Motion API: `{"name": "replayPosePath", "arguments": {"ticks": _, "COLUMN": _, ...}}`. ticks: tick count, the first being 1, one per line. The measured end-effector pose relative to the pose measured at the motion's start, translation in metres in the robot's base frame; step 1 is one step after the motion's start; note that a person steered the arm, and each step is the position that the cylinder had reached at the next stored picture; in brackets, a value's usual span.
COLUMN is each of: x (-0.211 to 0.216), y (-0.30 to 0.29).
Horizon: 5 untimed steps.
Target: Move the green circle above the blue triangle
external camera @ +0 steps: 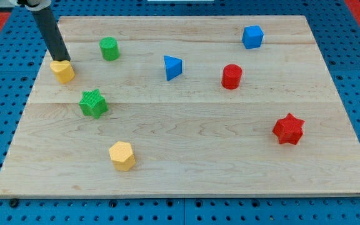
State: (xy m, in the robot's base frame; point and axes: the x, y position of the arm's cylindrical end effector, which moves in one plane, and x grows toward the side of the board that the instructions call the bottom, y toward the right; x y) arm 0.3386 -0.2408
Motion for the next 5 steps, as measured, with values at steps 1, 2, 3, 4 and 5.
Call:
{"name": "replayPosePath", "arguments": {"ticks": 1, "x": 0.001, "y": 0.001}}
{"name": "replayPosePath", "arguments": {"ticks": 2, "x": -0.002, "y": 0.001}}
{"name": "replayPosePath", "arguments": {"ticks": 3, "x": -0.002, "y": 0.020}}
{"name": "replayPosePath", "arguments": {"ticks": 4, "x": -0.004, "y": 0.040}}
{"name": "replayPosePath", "arguments": {"ticks": 5, "x": -0.008, "y": 0.045}}
